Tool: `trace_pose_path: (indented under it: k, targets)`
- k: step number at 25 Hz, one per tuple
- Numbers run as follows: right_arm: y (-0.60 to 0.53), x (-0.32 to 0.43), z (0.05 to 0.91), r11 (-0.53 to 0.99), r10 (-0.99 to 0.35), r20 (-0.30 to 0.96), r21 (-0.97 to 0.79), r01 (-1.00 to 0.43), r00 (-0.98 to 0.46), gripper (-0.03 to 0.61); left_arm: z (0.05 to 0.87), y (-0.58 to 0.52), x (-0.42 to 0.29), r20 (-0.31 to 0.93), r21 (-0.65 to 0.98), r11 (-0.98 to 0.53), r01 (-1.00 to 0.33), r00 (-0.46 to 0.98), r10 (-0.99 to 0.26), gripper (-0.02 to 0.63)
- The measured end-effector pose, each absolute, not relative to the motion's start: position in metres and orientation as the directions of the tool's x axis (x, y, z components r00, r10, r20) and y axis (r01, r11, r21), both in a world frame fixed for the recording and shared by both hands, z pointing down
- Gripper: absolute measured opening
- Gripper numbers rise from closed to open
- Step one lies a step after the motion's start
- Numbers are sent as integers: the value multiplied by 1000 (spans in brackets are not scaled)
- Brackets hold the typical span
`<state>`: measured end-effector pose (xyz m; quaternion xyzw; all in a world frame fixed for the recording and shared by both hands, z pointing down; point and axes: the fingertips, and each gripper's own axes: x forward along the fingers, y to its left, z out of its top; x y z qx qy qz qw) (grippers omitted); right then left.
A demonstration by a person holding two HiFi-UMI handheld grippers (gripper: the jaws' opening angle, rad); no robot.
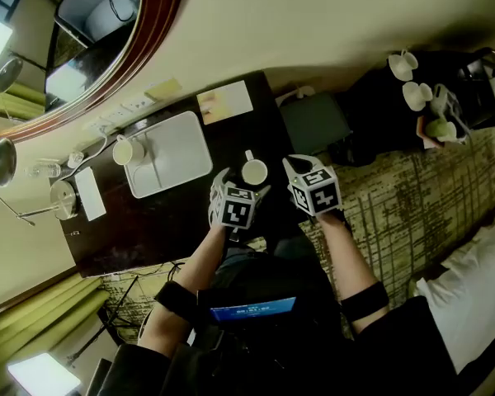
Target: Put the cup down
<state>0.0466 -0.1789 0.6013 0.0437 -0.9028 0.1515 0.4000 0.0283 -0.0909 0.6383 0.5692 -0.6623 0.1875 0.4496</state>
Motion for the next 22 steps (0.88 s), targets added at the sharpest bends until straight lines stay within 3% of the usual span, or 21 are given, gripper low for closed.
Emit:
trace_pose_path:
  k: [18,19,21,22]
  targets:
    - [-232,80,659,948,122,785,-274,-164,-608,2,714,-131,30,902,185,379,-907,3,-431,500]
    - [-233,80,660,947,125,785,-277,-163,-607,2,716,-130,28,906,171,379,-909,-6,-424,489]
    - [-234,82,662,946,129,785,-280,-162,-606,2,718,-128,24,911,141,376,-916,-29,-412,406]
    - [-235,82,662,946,130,784,-281,-161,-606,2,720,-127,24,912,133,374,-918,-35,-409,405]
